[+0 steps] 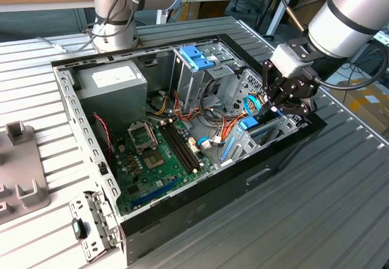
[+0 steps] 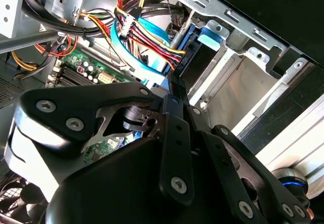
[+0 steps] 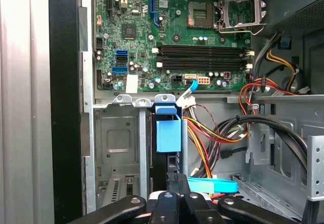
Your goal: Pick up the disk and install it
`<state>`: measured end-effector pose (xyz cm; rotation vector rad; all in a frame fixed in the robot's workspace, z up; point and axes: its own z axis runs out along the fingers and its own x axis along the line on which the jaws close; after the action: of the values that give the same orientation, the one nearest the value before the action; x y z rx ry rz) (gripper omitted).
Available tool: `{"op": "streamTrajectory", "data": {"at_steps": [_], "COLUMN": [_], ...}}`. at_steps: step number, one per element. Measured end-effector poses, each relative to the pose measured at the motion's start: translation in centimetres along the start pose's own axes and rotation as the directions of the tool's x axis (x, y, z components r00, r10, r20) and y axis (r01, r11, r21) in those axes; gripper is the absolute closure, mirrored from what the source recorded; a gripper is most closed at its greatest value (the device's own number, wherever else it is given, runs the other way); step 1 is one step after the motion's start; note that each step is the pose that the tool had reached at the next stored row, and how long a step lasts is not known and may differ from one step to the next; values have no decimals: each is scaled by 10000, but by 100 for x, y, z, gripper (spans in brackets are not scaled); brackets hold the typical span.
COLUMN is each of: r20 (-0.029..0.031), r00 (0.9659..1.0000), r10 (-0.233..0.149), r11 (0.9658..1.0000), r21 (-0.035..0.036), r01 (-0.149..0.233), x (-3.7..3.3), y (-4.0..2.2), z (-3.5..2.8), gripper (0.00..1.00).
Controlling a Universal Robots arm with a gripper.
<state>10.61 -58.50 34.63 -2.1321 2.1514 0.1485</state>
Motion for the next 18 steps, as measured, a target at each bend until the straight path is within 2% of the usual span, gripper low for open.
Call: {"op": "streamTrajectory", "data": {"at_steps": [12,18], "r20": [0,1], "r00": [10000,10000], "r10": [0,1], "r11": [10000,10000], "r21": [0,0], "r01": [0,-1], "x": [21,14], "y": [-1,-51], "z": [19,-25], "gripper": [89,89]}}
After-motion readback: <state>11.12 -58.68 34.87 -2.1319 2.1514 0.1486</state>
